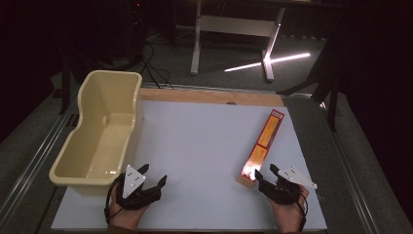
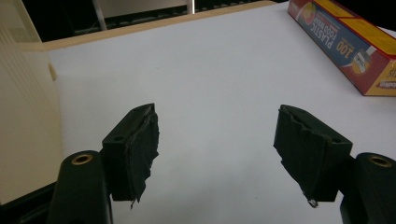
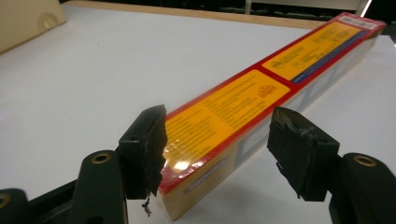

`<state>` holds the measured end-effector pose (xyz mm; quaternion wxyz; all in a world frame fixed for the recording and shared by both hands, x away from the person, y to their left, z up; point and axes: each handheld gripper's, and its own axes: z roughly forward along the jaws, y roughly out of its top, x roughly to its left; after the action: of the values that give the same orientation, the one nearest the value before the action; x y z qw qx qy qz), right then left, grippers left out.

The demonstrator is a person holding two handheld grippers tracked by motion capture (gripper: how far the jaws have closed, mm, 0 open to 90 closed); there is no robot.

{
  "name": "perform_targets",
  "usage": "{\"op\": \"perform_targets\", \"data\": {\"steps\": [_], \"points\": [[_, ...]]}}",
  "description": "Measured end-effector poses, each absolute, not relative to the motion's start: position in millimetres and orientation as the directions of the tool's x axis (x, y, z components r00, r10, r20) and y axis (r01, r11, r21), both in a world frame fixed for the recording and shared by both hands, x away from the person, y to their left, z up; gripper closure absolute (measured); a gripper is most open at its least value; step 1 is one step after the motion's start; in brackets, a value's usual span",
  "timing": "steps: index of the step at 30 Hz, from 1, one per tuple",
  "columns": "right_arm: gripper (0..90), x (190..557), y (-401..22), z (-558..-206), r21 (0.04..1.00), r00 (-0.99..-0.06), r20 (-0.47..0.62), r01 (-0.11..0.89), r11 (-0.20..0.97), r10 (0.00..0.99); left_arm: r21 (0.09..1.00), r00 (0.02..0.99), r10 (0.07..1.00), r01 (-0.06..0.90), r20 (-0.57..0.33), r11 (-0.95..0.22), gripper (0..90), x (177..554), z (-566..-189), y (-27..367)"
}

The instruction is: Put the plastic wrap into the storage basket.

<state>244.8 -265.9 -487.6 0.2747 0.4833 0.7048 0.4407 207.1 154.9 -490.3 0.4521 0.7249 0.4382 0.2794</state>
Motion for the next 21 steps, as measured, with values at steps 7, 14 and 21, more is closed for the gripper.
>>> {"op": "perform_targets", "data": {"steps": [7,14,21], "points": [[37.9,246,-259,-487,0.882,-0.423,0.042,0.441,0.165,0.905,0.897,0.483,0.876,0.385,0.004,-0.217,30.0,204,-490,149],[42.6,257,-247,-483,0.873,-0.467,0.039,0.445,0.197,0.883,0.898,0.486,0.874,0.374,0.025,-0.234,29.8,203,-489,148],[48.1,272,-234,-477,0.862,-0.502,0.024,0.448,0.237,0.865,0.897,0.479,0.877,0.376,0.029,-0.234,29.7,203,-489,150]]}}
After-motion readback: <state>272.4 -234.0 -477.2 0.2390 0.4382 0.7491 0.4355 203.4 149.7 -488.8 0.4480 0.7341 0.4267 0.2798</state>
